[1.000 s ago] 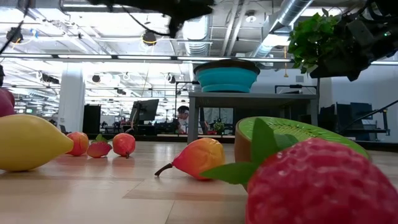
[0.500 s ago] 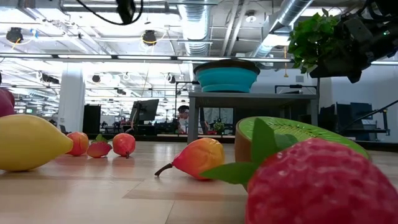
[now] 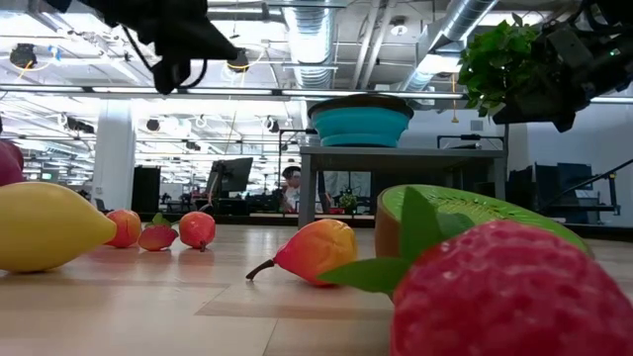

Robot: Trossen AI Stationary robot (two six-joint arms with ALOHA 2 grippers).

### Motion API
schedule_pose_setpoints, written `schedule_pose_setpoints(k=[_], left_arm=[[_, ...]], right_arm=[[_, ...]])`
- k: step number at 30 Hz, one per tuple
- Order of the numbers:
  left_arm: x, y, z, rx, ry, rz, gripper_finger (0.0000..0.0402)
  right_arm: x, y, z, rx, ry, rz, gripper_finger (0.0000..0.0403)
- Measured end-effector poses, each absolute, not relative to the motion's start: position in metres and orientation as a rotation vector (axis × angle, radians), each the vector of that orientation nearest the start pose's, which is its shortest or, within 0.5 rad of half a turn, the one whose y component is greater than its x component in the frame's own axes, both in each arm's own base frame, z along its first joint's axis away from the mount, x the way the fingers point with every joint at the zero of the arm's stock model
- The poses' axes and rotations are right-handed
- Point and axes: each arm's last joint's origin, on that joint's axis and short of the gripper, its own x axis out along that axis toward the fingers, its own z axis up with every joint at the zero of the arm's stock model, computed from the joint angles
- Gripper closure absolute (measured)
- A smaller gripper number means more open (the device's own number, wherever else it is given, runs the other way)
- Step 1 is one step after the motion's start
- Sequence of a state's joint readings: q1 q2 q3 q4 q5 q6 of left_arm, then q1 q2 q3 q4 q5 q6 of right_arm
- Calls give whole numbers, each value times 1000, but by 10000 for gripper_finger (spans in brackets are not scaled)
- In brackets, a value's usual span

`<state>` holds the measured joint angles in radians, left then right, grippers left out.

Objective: Pick & Place Fruit
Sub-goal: Put the yellow pear into the strainer bowl

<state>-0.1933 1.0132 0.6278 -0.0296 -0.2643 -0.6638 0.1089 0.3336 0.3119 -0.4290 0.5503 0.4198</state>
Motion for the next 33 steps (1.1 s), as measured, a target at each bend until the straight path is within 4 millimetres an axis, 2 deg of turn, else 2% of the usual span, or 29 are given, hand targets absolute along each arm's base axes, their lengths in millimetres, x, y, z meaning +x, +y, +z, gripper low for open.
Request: schedule_pose_setpoints(k=[6, 15, 19, 23, 29, 33], left_arm=[[225, -48, 240, -616, 445, 180, 400], [254, -77, 246, -610, 495, 120, 400], [262, -81, 247, -610, 506, 119, 401], [257, -74, 239, -648, 596, 202, 401], [231, -55, 215, -722, 903, 498, 401], [224, -47, 206, -742, 970, 572, 401]], right_arm=[[101, -4, 204, 258, 336, -517, 403], [101, -4, 204, 258, 336, -517, 403], [101, -4, 204, 257, 336, -517, 403], [101, -4, 204, 257, 336, -516, 403], [101, -4, 204, 257, 336, -516, 403], [101, -4, 203, 255, 340, -517, 403]])
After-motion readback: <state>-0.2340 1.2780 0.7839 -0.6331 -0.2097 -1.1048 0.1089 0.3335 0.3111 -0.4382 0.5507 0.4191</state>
